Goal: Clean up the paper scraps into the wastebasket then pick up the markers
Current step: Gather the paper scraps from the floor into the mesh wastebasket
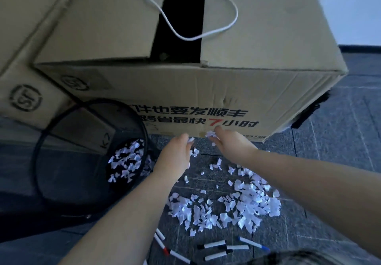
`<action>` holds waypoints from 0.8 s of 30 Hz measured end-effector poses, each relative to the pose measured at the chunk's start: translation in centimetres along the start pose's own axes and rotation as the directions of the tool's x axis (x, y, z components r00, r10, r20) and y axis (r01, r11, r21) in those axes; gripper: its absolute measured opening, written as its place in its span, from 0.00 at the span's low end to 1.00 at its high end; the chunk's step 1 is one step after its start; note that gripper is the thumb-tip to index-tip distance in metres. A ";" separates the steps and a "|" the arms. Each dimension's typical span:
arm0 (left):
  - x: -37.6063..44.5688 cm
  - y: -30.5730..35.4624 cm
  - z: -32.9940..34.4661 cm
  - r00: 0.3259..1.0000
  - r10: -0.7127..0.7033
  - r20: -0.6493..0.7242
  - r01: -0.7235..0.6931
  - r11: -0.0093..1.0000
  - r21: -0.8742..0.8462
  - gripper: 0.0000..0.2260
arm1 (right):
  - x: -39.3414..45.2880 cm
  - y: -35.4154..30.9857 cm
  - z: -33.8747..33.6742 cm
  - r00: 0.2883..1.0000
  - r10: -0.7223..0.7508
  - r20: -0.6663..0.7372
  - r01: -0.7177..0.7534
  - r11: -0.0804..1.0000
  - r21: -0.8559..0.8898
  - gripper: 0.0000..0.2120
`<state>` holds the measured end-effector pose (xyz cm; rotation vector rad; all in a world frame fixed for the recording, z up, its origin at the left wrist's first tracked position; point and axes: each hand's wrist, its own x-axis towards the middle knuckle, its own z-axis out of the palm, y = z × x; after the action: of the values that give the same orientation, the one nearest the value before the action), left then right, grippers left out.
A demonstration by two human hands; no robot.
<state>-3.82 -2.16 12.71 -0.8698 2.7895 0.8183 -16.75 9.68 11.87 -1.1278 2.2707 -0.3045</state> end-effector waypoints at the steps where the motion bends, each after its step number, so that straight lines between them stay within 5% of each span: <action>1: -0.2 0.3 -1.0 1.000 -0.002 -0.013 0.002 1.000 -0.007 0.14 | -0.2 -0.8 -0.9 1.000 -0.006 -0.017 0.007 1.000 0.007 0.16; 12: -3.0 0.3 -11.3 0.979 -0.051 -0.199 0.042 0.998 -0.051 0.18 | -2.2 -10.0 -6.9 0.985 -0.127 -0.120 0.129 0.992 0.013 0.10; 24: -6.9 -9.3 -13.2 0.942 -0.196 -0.272 0.192 0.980 -0.043 0.11 | 1.9 -21.6 -3.0 0.921 -0.344 -0.183 0.351 0.936 0.008 0.11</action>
<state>7.81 -12.13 21.39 -1.3324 2.8626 0.7394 -5.34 -5.23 23.04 -1.5379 2.1925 -0.6128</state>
